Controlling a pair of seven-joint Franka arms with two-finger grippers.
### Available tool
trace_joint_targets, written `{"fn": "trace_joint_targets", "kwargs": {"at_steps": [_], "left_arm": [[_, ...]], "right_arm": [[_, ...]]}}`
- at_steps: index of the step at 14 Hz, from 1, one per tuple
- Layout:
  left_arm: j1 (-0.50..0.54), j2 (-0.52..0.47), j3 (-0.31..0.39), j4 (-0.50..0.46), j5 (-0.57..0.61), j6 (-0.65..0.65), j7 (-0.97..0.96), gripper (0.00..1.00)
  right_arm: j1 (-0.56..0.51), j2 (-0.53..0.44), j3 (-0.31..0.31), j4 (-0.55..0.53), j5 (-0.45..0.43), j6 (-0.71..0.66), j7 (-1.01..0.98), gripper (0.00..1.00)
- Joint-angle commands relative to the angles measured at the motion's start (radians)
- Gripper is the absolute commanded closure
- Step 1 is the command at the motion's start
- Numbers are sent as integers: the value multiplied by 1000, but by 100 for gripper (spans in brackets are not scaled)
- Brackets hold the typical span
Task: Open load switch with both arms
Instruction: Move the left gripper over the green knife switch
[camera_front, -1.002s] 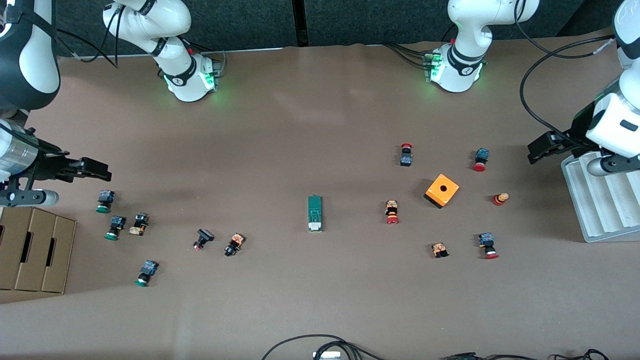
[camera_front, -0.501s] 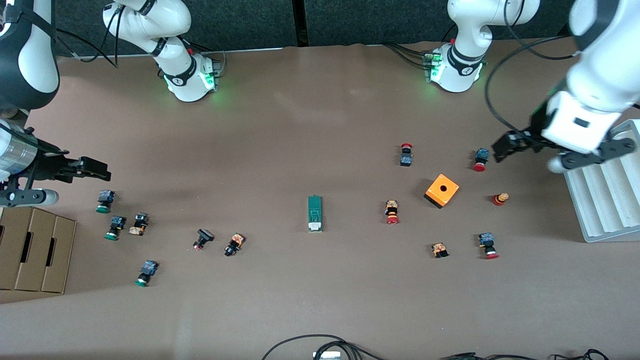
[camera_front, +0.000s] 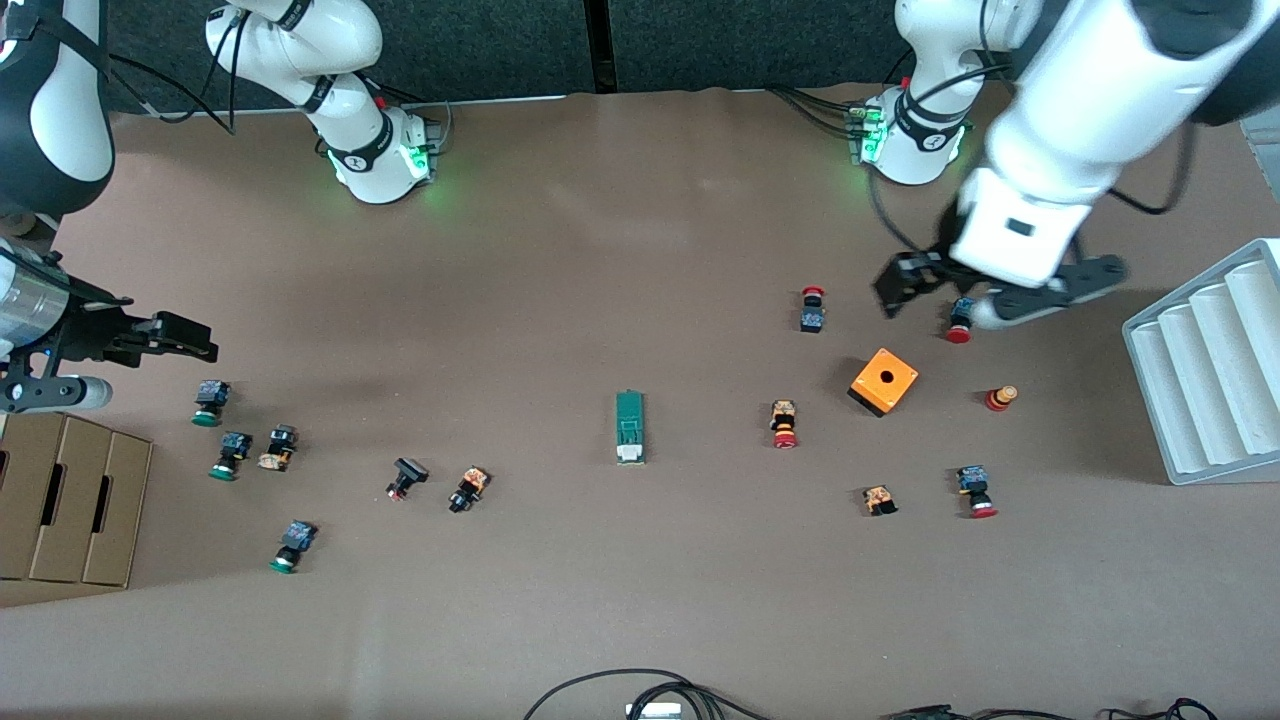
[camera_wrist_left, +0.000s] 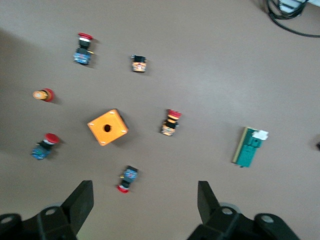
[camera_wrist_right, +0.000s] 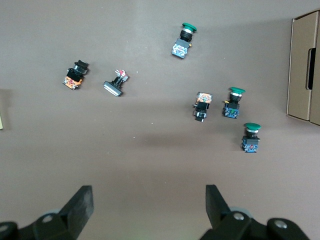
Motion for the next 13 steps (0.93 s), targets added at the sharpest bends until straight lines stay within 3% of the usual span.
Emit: {"fn": "trace_joint_targets", "kwargs": {"at_steps": [1, 4, 8, 9, 11, 13], "left_arm": [[5, 41, -85, 20, 59, 44, -88, 4], [-3, 84, -181, 19, 145, 87, -219, 3], [-113, 161, -196, 15, 278, 206, -388, 6], [-141, 188, -196, 17, 321, 231, -404, 6], [-173, 227, -196, 11, 387, 277, -409, 5], [-193, 265, -196, -15, 421, 376, -407, 5]], "right_arm": [[-4, 13, -1, 20, -6, 1, -21, 0], [-4, 29, -1, 20, 14, 21, -67, 0], [7, 58, 7, 25, 14, 59, -93, 0], [4, 76, 11, 25, 44, 65, -101, 0], [4, 85, 5, 25, 189, 71, -109, 0], [8, 101, 8, 25, 201, 103, -107, 1]]}}
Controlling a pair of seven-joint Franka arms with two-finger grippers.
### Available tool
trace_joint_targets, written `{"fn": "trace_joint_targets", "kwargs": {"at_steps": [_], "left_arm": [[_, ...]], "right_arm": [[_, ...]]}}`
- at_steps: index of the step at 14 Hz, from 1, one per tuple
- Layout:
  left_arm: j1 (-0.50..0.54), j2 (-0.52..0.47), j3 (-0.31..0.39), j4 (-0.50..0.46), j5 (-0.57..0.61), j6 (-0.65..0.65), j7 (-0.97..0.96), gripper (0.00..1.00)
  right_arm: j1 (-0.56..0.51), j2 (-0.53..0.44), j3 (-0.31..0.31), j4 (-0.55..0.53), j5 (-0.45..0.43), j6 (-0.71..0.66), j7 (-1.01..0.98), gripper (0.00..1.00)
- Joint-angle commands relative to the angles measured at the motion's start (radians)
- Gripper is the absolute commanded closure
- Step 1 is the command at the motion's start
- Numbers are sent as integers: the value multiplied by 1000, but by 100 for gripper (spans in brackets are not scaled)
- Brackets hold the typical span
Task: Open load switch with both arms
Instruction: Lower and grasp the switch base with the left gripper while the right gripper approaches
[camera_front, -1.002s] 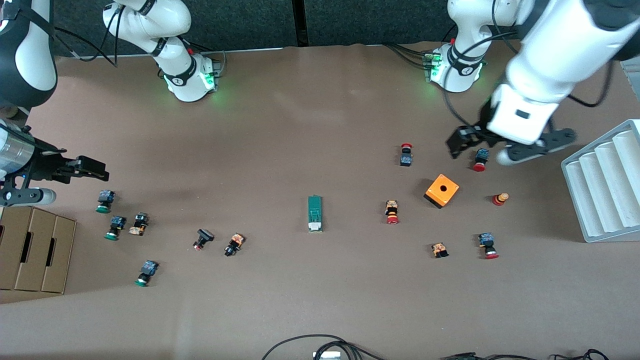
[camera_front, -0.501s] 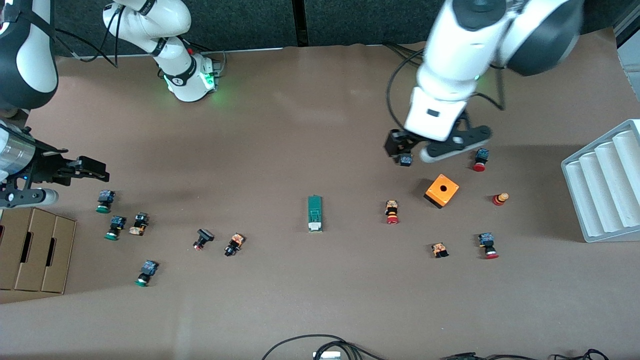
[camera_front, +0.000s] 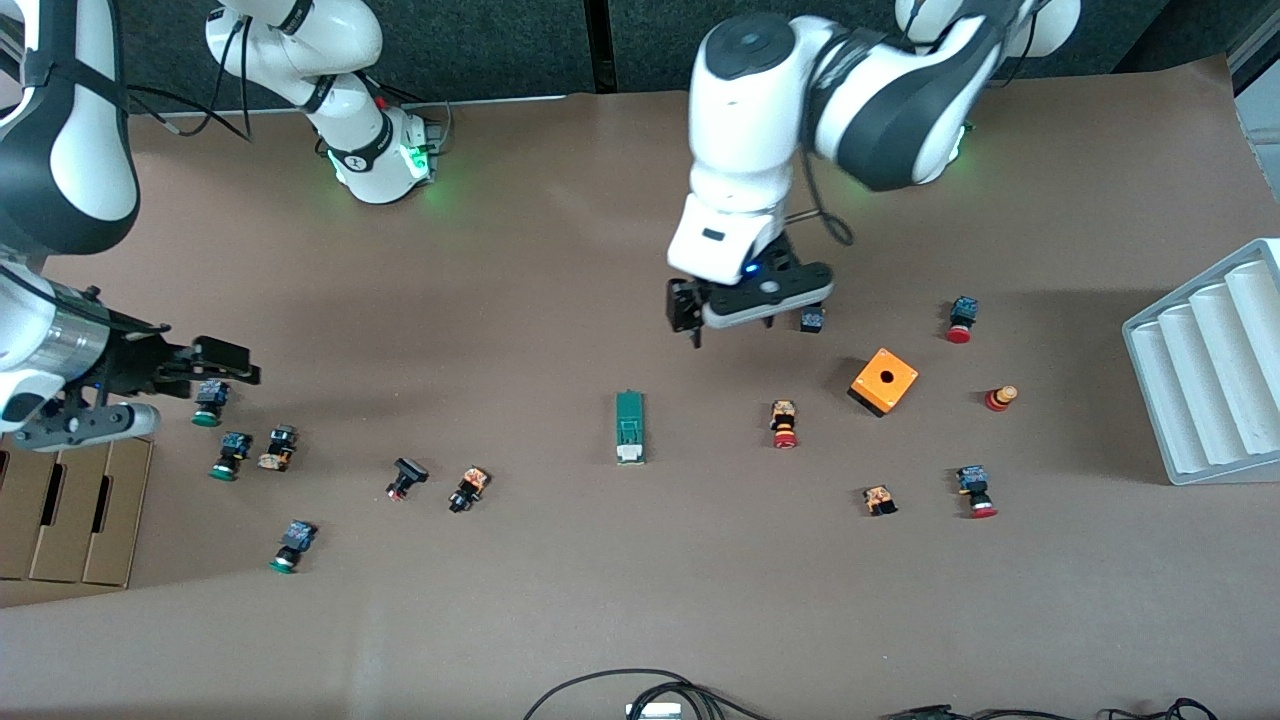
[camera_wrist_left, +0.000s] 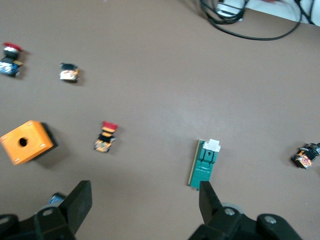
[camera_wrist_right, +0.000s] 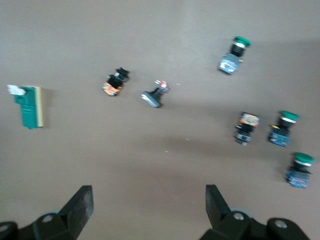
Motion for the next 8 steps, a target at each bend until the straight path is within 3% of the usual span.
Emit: {"fn": "trace_joint_targets", "kwargs": {"at_steps": [1, 4, 8], "left_arm": [[-26, 53, 2, -28, 80, 126, -11, 5], [-68, 99, 2, -62, 178, 202, -48, 5], [-126, 151, 4, -60, 328, 203, -275, 5]], "right_arm": [[9, 28, -1, 25, 34, 28, -12, 1], [32, 60, -1, 28, 24, 35, -62, 3], [34, 114, -1, 68, -37, 61, -251, 3]]}}
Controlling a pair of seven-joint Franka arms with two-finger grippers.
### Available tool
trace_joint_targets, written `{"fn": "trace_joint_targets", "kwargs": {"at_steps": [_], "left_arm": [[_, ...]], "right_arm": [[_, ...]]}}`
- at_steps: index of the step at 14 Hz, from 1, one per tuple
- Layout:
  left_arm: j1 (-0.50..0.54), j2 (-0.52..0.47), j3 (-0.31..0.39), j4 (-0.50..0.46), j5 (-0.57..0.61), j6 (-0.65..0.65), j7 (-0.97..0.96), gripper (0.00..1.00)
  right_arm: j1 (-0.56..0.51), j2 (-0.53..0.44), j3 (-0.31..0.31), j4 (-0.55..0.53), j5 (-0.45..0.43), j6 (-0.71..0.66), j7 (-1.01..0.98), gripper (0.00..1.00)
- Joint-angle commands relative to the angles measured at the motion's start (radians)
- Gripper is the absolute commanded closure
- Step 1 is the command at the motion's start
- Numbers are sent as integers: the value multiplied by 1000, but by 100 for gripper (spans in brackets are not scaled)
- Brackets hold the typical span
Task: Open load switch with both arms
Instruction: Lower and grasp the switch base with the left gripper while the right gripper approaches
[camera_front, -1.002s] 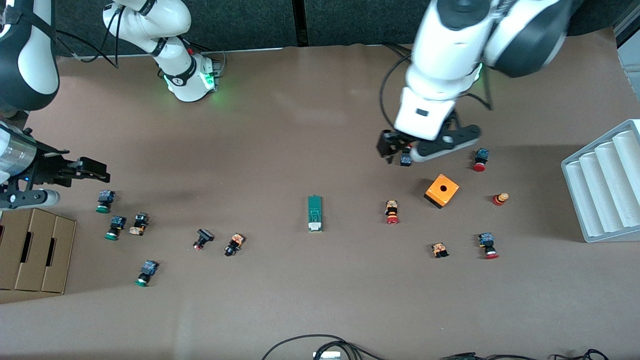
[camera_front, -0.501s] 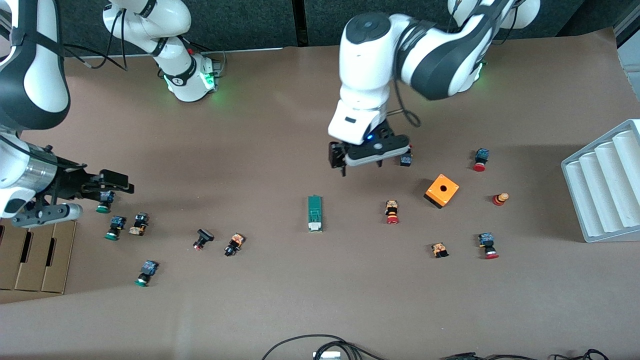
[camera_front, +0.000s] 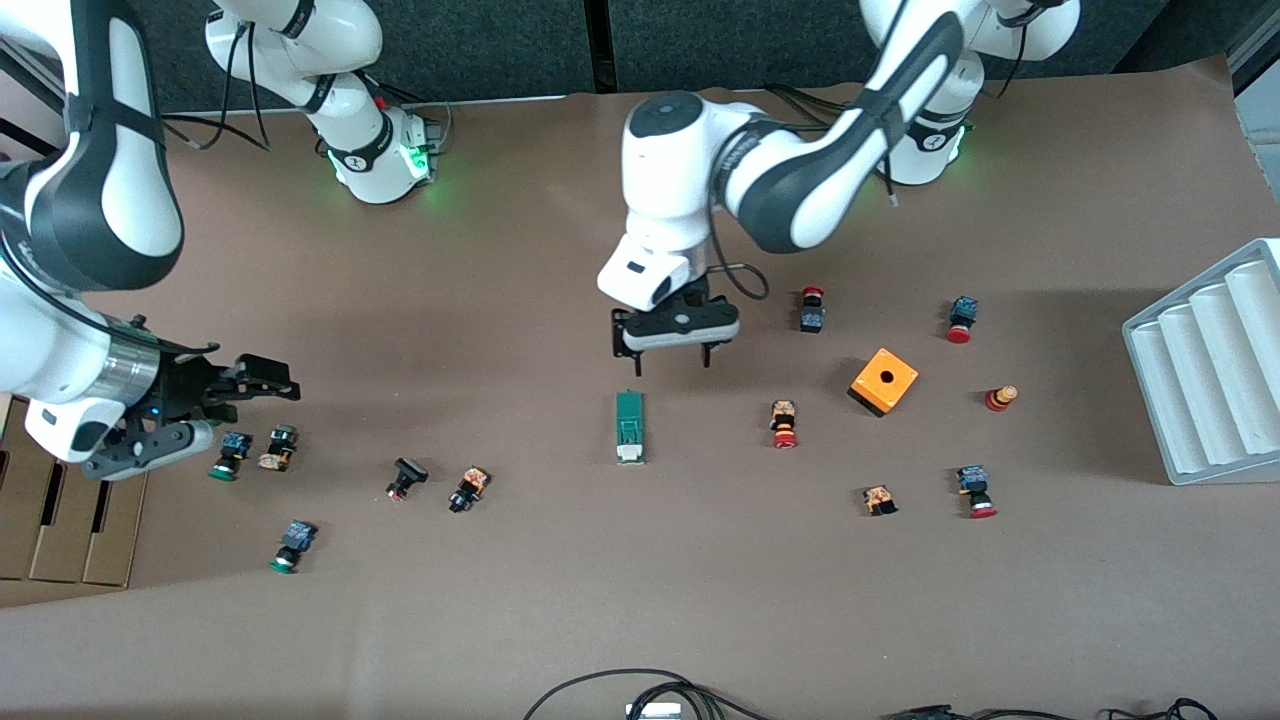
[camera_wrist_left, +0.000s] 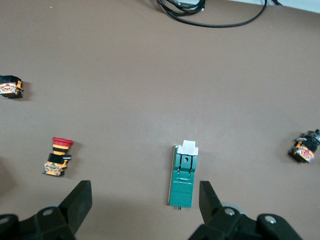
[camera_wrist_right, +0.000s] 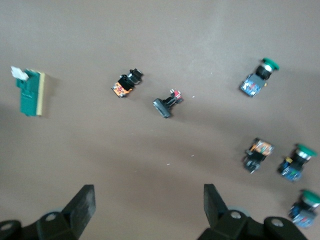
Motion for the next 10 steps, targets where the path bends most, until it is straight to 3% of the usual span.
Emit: {"fn": "trace_joint_targets", "kwargs": {"at_steps": [1, 5, 8, 10], "left_arm": [[-50, 34, 5, 7, 105, 8, -146, 5], [-107, 105, 5, 1, 289, 8, -337, 6], [-145, 186, 5, 2, 442, 10, -357, 13], [-155, 224, 5, 1, 529, 10, -452, 13]], "right_arm": [[0, 45, -1, 62, -28, 8, -105, 3], [51, 60, -1, 60, -22, 117, -175, 2], [69, 63, -3, 60, -27, 119, -179, 2], [74, 77, -3, 60, -30, 123, -220, 2]]}}
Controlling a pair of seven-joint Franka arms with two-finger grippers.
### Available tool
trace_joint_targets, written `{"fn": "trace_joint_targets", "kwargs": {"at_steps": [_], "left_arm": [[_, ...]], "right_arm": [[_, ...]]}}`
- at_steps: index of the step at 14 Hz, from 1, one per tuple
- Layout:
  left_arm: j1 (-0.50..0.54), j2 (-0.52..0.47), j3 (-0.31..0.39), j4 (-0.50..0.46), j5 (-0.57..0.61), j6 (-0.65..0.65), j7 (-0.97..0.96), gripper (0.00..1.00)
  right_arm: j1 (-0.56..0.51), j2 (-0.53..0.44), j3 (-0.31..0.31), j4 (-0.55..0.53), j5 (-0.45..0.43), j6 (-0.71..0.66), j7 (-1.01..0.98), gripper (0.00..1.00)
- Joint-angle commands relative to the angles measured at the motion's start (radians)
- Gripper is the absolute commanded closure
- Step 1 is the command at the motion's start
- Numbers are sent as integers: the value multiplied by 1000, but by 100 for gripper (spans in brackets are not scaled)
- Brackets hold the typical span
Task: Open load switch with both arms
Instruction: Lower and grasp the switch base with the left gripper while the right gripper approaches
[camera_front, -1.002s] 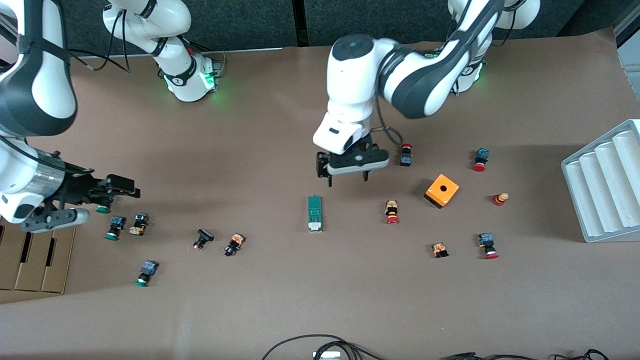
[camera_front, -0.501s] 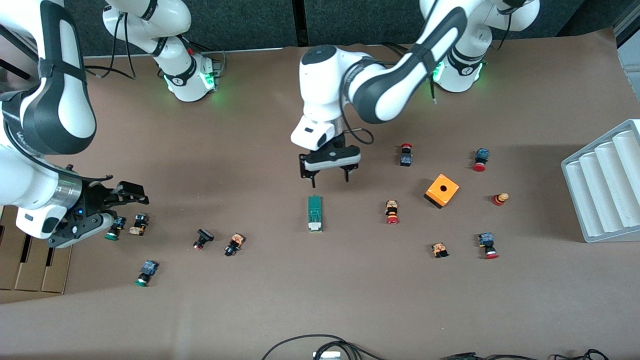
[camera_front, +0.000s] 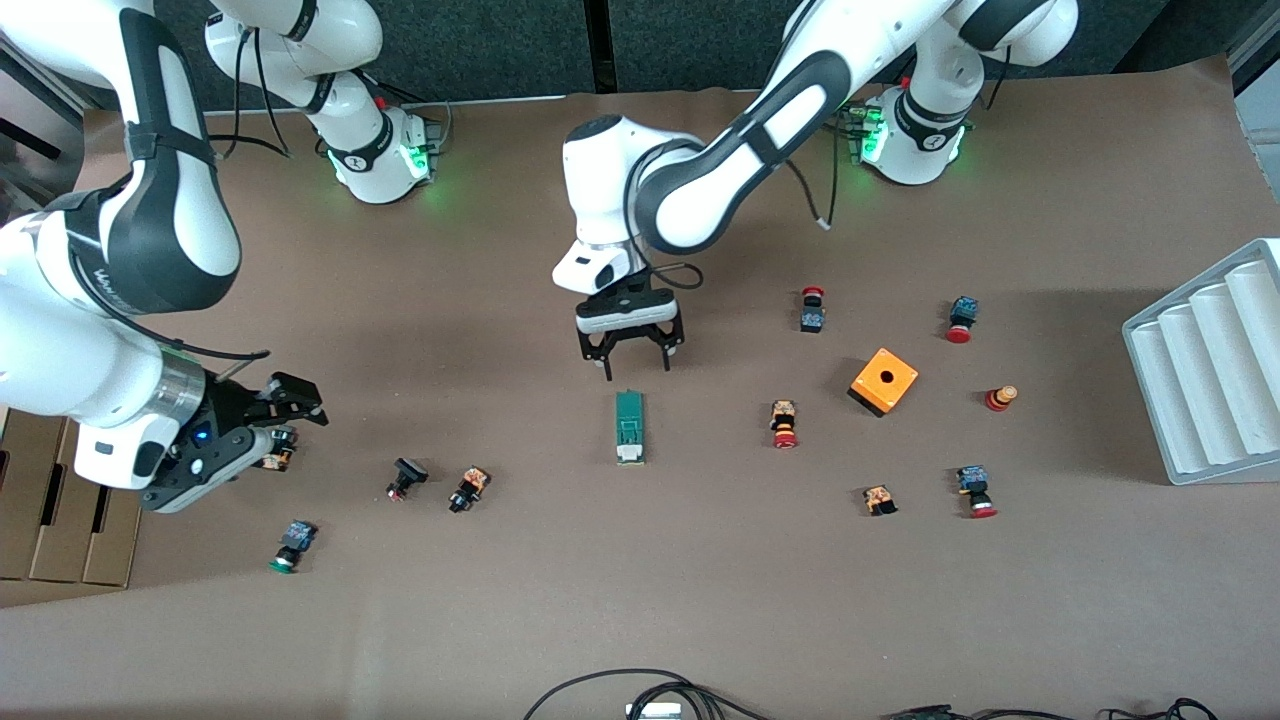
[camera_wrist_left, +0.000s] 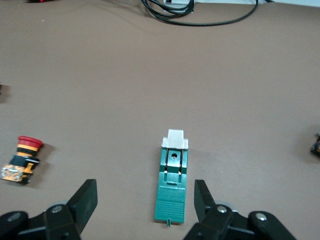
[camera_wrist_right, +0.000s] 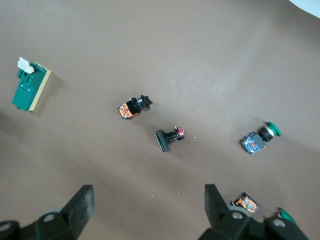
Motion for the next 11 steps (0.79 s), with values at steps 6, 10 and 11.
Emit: {"fn": "trace_joint_targets", "kwargs": {"at_steps": [6, 10, 11], "left_arm": [[-17, 169, 9, 0, 466, 91, -448, 12], [-70, 225, 12, 10, 555, 12, -531, 13], [-85, 234, 12, 14, 572, -10, -534, 16]], "right_arm": [[13, 54, -3, 26, -13, 83, -204, 2], [18, 75, 0, 27, -15, 109, -328, 2], [30, 86, 9, 27, -13, 128, -358, 2]]}}
